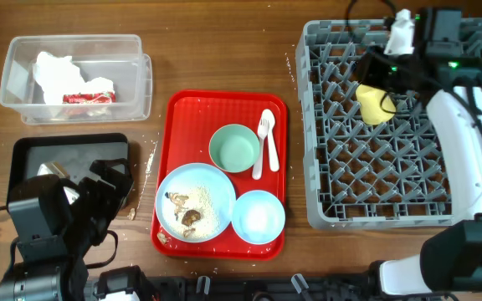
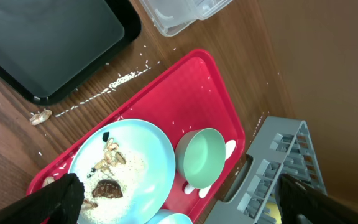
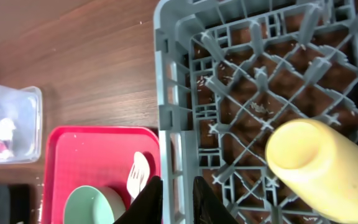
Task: Sort waste into correct bins and load items into the dishwasher rack
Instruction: 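Set the yellow cup upside down in the rack and release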
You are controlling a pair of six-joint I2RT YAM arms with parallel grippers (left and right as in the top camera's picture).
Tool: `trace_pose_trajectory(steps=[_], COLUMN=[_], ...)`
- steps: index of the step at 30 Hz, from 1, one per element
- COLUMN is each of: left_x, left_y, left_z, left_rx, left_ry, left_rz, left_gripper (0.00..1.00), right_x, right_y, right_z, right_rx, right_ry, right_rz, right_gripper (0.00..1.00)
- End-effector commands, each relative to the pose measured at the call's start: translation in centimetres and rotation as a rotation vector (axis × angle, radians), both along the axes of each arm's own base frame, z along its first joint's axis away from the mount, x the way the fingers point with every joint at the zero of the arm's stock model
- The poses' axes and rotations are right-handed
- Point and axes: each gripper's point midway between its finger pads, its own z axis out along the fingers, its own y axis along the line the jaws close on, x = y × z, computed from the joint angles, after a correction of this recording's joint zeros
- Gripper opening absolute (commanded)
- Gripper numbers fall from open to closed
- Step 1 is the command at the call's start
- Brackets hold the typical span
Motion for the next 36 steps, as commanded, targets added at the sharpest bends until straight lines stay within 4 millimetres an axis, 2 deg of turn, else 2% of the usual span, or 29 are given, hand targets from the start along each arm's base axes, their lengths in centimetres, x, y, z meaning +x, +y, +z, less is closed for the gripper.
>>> trace_pose_trajectory(steps=[1,4,15,20,23,26,30,33,36], left_x=[0.0,0.0,0.0,0.0,0.0,0.0,0.0,0.0,0.0], left_y=[-0.1,-0.1,-0.1,-0.1,-0.1,-0.1,-0.1,-0.1,-0.1], left_z=[0.1,0.1,0.1,0.1,0.1,0.1,0.1,0.1,0.1], left_rx=[-0.001,-0.001,-0.001,-0.001,-0.001,-0.001,-0.001,-0.001,-0.001], left_ry=[-0.006,-0.006,-0.006,-0.006,-0.006,-0.006,-0.006,-0.006,-0.006], left_rz=[-0.011,-0.011,-0.011,-0.011,-0.011,-0.011,-0.011,-0.011,-0.011], left_gripper=[1.0,1.0,1.0,1.0,1.0,1.0,1.0,1.0,1.0], right_x=[0.0,-0.1,0.5,0.9,1.7,3.5,4.9,5.2,4.4], right_y=[-1.1,-1.7,-1.2,-1.2,-1.3,-2.4,-3.3,-4.6,-5.9], right_z=[-0.8,-1.0,-0.6,-1.3,-2.4,-4.7,-7.2,-8.9,-10.3], right_rx=[-0.129,-0.162,-0.142,-0.141,-0.147,-0.186,-0.228,-0.287,-0.337], right_ry=[0.013,0.021,-0.008,0.003,0.011,0.025,0.042,0.075,0.134], right_rz=[-0.037,-0.057,-0.065,-0.067,-0.073,-0.135,-0.164,-0.217,-0.269], right_gripper=[0.19,0.19,0.18,0.12,0.12,0.11,0.1,0.1,0.1])
